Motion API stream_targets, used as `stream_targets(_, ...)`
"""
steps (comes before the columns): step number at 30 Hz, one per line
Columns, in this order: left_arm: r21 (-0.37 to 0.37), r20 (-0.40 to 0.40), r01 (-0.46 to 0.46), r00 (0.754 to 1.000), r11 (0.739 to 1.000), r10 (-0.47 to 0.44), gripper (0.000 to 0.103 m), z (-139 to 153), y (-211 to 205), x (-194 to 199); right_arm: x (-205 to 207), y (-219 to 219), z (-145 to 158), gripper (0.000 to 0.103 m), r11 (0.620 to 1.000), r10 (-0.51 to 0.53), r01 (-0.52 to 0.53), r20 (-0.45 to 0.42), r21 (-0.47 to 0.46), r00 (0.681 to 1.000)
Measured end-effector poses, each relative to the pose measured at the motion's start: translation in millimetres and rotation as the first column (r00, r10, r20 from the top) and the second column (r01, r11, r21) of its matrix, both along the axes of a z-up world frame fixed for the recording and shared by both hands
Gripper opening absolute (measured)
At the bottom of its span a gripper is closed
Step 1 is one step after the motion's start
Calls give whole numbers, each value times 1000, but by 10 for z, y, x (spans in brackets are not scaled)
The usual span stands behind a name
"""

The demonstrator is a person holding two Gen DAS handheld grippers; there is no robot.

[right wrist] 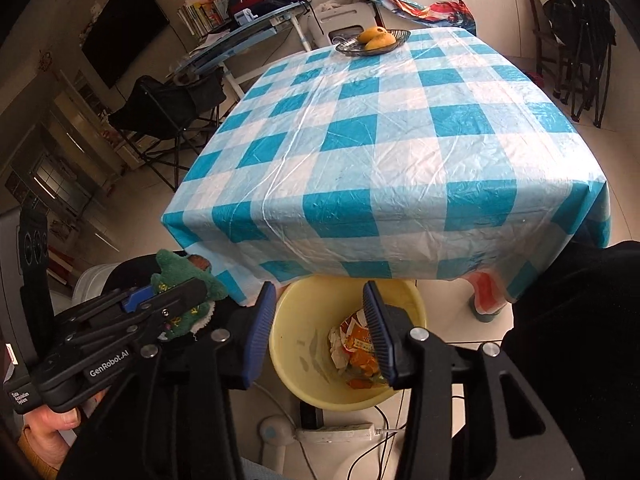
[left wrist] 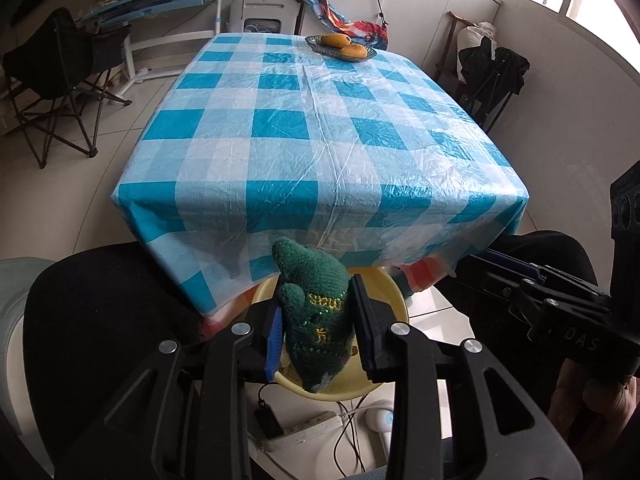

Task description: Collect trash

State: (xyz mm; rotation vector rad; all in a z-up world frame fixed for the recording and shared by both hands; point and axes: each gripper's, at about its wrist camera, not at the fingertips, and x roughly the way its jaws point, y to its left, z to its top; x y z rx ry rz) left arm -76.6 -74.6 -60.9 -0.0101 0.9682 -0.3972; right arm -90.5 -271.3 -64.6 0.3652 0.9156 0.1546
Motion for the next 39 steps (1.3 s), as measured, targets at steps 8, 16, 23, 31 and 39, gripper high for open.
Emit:
stream_targets(8,-72,247,-124,959,990,138,64,561,241,-164,-364,-99,492,73,979,-144,179,284,-100,948)
stream_targets(16,-96,392,-171,899,980,196,79,836,293,-300,-622,20,733,86,935,-127,267,484,-232,866)
stream_targets(23,-92,415,-185,886,978,207,87,862,292,-326,-598,57,700,89,927,-104,263,488,-268,866)
stream_targets(31,-49,426,-193,883,980,195,92,818,240,-357,-617,86,677,91,923,-106,268,487,-275,867)
stream_targets(39,-49,430,-227,874,973,226,94,824,294,-355,-613,75,656,93,923,-113,272,482,-273,869)
